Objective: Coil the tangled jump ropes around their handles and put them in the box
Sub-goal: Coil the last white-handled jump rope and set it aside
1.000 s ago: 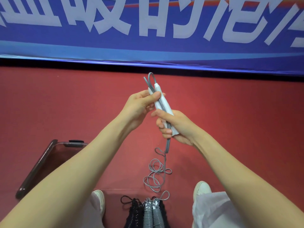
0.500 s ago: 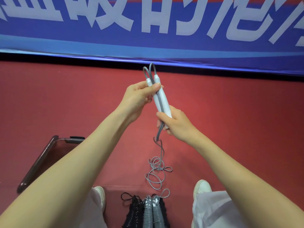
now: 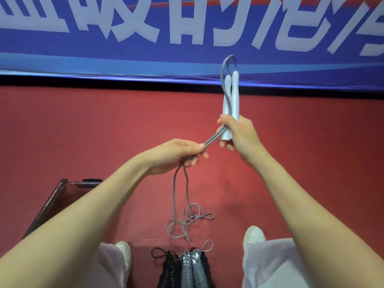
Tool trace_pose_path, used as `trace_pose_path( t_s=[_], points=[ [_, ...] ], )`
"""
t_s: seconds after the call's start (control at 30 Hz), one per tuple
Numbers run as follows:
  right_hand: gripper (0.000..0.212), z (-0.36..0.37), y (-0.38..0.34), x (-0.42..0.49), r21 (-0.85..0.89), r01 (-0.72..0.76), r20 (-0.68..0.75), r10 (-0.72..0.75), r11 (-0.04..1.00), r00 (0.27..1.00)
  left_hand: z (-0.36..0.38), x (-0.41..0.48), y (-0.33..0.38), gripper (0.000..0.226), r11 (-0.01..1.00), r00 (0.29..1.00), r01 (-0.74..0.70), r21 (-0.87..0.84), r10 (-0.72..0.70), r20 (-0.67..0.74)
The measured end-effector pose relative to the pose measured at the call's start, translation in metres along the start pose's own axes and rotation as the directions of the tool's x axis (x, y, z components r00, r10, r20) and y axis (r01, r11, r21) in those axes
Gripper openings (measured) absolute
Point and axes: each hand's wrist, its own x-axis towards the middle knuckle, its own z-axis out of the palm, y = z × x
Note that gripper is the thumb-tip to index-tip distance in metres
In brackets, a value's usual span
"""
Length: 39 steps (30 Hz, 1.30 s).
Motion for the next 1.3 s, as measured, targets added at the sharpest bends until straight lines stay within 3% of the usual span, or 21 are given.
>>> trace_pose_path(
  t_s=[0.07,0.17,0.27,0.33,0.4,0.43,0.5,0.6,0.67,0.8,0.97,1.1,1.17,1.3],
  points=[
    [0.011,0.002,-0.005,-0.007,0.001,-0.025,0.1,0.024,1.0,0.995,-0.001,-0.002,-0.004,0.041,0.988,0.998,0.062,0.143,-0.064,0.012],
    [0.018,-0.001,-0.014,-0.022,-0.092,0.007,0.351,0.026,0.996,0.936,-0.009,-0.004,-0.008,0.052,0.968,0.991,0.081,0.238,-0.051,-0.127],
    [0.018,0.004,-0.011,-0.041,-0.244,0.064,0.676,0.122,0.968,0.727,-0.042,0.002,-0.022,0.039,0.985,0.972,0.133,0.112,-0.107,-0.211],
    [0.02,0.013,0.0,-0.054,-0.406,0.039,0.751,0.309,0.913,0.583,-0.054,-0.001,-0.028,0.028,0.974,0.962,0.218,0.055,-0.206,-0.177],
    [0.022,0.019,0.016,-0.061,-0.592,0.111,0.731,0.474,0.798,0.491,-0.048,-0.008,-0.02,0.029,0.966,0.974,0.225,0.124,-0.222,-0.036],
    [0.023,0.021,0.024,-0.061,-0.676,0.195,0.694,0.526,0.71,0.491,-0.042,-0.01,-0.013,0.031,0.966,0.979,0.202,0.159,-0.203,-0.011],
    [0.028,0.02,0.035,-0.057,-0.8,0.341,0.593,0.563,0.494,0.576,-0.034,-0.012,0.001,0.033,0.964,0.988,0.156,0.214,-0.153,-0.03],
    [0.052,0.011,0.039,-0.041,-0.914,0.318,0.402,0.452,0.252,0.796,-0.024,-0.01,0.005,0.032,0.948,0.99,0.079,0.308,-0.039,-0.136],
    [0.054,0.0,0.039,-0.029,-0.943,0.257,0.313,0.297,0.213,0.902,-0.009,-0.005,0.003,0.024,0.976,0.99,0.051,0.212,-0.022,-0.139],
    [0.059,-0.007,0.034,-0.015,-0.948,0.154,0.183,0.083,0.28,0.98,0.013,0.003,0.0,0.011,0.979,0.982,0.164,-0.122,-0.174,-0.076],
    [0.052,0.001,0.027,-0.008,-0.859,0.103,0.083,-0.061,0.501,0.995,0.024,0.004,0.005,0.016,0.938,0.99,0.139,-0.317,-0.138,0.026],
    [0.05,-0.005,0.022,-0.005,-0.837,0.095,0.029,-0.128,0.539,0.991,0.022,0.007,0.009,0.037,0.922,0.982,0.131,-0.364,-0.17,-0.079],
    [0.049,-0.003,0.021,-0.007,-0.828,0.1,0.038,-0.122,0.552,0.992,0.019,0.007,0.009,0.028,0.943,0.975,0.112,-0.314,-0.165,-0.147],
    [0.032,0.005,0.017,-0.01,-0.7,0.121,0.103,-0.069,0.704,0.992,0.008,0.007,0.004,0.006,0.946,0.94,0.082,-0.315,-0.178,-0.291]
  ],
)
